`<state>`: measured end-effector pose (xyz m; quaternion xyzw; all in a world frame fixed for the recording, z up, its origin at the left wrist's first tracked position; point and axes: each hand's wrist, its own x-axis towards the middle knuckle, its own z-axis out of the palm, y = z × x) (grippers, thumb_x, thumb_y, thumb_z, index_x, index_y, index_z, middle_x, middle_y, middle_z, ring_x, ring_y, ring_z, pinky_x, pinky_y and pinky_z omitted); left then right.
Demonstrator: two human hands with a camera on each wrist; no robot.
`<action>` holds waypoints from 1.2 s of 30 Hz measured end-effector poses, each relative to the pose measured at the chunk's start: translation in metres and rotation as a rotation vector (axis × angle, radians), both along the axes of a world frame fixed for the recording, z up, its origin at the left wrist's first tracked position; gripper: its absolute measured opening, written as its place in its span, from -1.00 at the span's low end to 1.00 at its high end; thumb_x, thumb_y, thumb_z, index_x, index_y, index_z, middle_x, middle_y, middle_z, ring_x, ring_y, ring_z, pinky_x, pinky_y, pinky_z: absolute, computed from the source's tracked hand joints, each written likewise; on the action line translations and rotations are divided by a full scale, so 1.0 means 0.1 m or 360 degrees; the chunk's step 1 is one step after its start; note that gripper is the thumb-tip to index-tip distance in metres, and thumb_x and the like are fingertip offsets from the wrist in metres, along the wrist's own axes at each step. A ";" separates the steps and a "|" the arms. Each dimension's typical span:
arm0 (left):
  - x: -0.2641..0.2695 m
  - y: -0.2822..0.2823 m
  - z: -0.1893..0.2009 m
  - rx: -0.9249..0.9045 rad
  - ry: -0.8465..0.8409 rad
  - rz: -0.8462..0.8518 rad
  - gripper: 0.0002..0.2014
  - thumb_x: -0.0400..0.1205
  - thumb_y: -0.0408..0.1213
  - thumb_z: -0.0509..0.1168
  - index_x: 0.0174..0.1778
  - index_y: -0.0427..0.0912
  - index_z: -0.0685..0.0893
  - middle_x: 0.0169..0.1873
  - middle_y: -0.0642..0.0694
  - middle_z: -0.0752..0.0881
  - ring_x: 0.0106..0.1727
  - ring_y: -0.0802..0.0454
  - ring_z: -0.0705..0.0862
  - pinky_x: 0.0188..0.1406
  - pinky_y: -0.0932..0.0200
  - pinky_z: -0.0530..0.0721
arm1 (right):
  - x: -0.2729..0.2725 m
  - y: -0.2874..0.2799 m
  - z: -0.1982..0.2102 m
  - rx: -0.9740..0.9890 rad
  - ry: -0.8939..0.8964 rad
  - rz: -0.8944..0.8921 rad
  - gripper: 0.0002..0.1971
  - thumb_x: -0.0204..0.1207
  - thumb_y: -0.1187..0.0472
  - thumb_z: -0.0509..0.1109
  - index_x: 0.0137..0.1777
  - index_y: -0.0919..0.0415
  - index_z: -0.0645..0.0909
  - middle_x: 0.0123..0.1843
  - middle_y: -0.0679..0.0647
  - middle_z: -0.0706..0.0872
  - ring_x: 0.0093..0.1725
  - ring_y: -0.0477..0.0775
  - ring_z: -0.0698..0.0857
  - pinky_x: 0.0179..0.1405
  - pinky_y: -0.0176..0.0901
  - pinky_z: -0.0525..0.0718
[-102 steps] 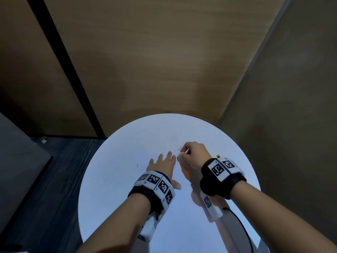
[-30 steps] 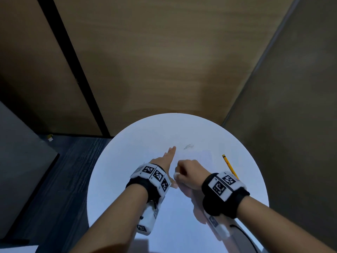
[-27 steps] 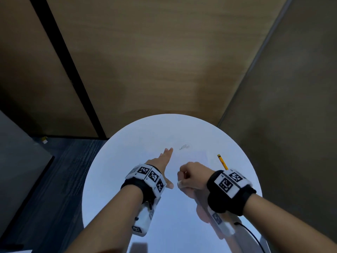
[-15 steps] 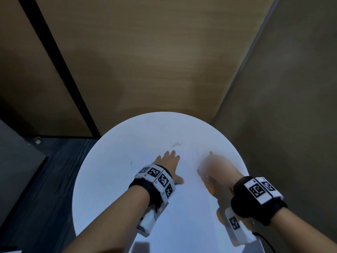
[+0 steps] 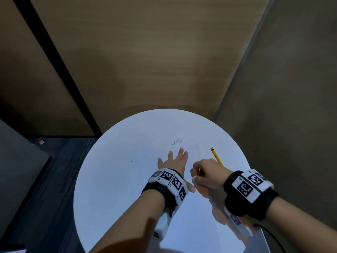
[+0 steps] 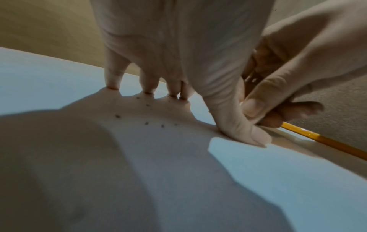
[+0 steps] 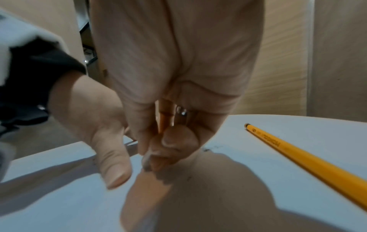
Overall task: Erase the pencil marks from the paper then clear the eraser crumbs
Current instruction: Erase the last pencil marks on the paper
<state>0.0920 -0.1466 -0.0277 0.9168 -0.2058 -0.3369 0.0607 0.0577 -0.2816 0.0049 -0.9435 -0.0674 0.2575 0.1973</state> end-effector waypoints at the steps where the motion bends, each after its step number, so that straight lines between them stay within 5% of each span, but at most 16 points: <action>1: 0.00 0.00 0.00 -0.0002 -0.0001 0.0003 0.19 0.42 0.16 0.47 0.65 -0.02 -0.32 0.64 0.04 -0.33 0.66 -0.19 -0.25 0.55 -0.41 -0.10 | 0.01 -0.01 0.03 -0.0011 0.0039 0.0023 -0.73 0.53 0.21 0.35 -0.36 -0.01 0.40 -0.19 -0.04 0.55 -0.13 -0.05 0.54 -0.35 -0.39 0.40; 6: 0.00 0.00 0.01 -0.0005 0.0008 0.0009 0.19 0.41 0.18 0.47 0.65 -0.02 -0.31 0.65 0.04 -0.33 0.67 -0.19 -0.23 0.55 -0.41 -0.08 | 0.17 0.07 -0.01 0.0134 -0.0245 -0.0267 -0.92 0.54 0.22 0.34 -0.18 0.16 0.56 -0.03 0.13 0.73 -0.03 0.07 0.65 -0.17 -0.26 0.48; 10: 0.01 -0.02 0.03 0.0022 0.0003 0.0011 0.21 0.40 0.17 0.49 0.65 -0.03 -0.31 0.64 0.04 -0.34 0.67 -0.19 -0.22 0.55 -0.42 -0.05 | -0.01 0.06 0.01 0.0049 -0.0059 -0.0041 -0.94 0.56 0.21 0.32 -0.13 0.14 0.54 -0.09 0.11 0.67 -0.13 -0.04 0.56 -0.38 -0.45 0.40; 17: 0.00 -0.01 0.02 -0.0011 -0.0016 0.0018 0.19 0.41 0.16 0.48 0.66 -0.03 -0.29 0.65 0.03 -0.32 0.67 -0.20 -0.21 0.55 -0.42 -0.05 | 0.17 0.14 -0.02 0.0104 -0.0276 -0.0305 -0.86 0.55 0.25 0.31 -0.03 0.32 0.62 0.00 0.20 0.72 0.05 0.16 0.65 -0.09 -0.17 0.50; 24: 0.00 -0.02 0.01 -0.0001 -0.0031 0.0020 0.19 0.41 0.16 0.49 0.66 -0.05 -0.28 0.65 0.03 -0.31 0.67 -0.21 -0.20 0.54 -0.41 -0.05 | -0.04 0.04 0.05 0.0071 -0.0014 -0.0048 -0.88 0.54 0.22 0.34 -0.21 0.11 0.50 -0.09 0.05 0.66 -0.12 -0.04 0.56 -0.37 -0.42 0.40; 27: 0.01 -0.01 0.01 -0.0021 -0.0011 0.0029 0.20 0.40 0.16 0.49 0.66 -0.03 -0.29 0.65 0.03 -0.32 0.67 -0.20 -0.21 0.54 -0.41 -0.07 | 0.10 0.06 0.03 0.0200 -0.0167 -0.0293 -0.96 0.52 0.22 0.36 -0.15 0.16 0.58 -0.03 0.13 0.75 -0.10 0.04 0.65 -0.23 -0.27 0.50; 30: 0.01 -0.01 0.03 -0.0011 -0.0003 0.0038 0.20 0.39 0.16 0.50 0.66 -0.02 -0.28 0.65 0.04 -0.32 0.67 -0.19 -0.21 0.55 -0.42 -0.06 | 0.05 0.09 -0.03 0.0134 -0.0192 -0.0251 -0.95 0.55 0.23 0.32 -0.09 0.19 0.60 -0.04 0.11 0.73 -0.05 0.07 0.66 -0.18 -0.27 0.46; 33: 0.00 -0.03 0.03 -0.0006 -0.0054 0.0061 0.16 0.41 0.19 0.47 0.67 -0.01 -0.23 0.66 0.03 -0.28 0.67 -0.19 -0.18 0.54 -0.41 -0.03 | -0.05 0.01 0.01 0.0069 0.0018 -0.0076 -0.81 0.54 0.23 0.35 -0.29 0.04 0.48 -0.24 -0.09 0.60 -0.18 -0.08 0.59 -0.28 -0.34 0.44; 36: -0.02 -0.06 0.04 -0.0012 -0.0083 0.0099 0.08 0.44 0.21 0.42 0.67 0.03 -0.18 0.67 0.03 -0.23 0.67 -0.20 -0.14 0.54 -0.43 0.00 | 0.01 -0.13 0.06 0.0246 -0.0006 -0.0358 -0.78 0.51 0.27 0.38 -0.34 0.05 0.51 -0.42 -0.10 0.62 -0.50 -0.28 0.57 -0.51 -0.49 0.43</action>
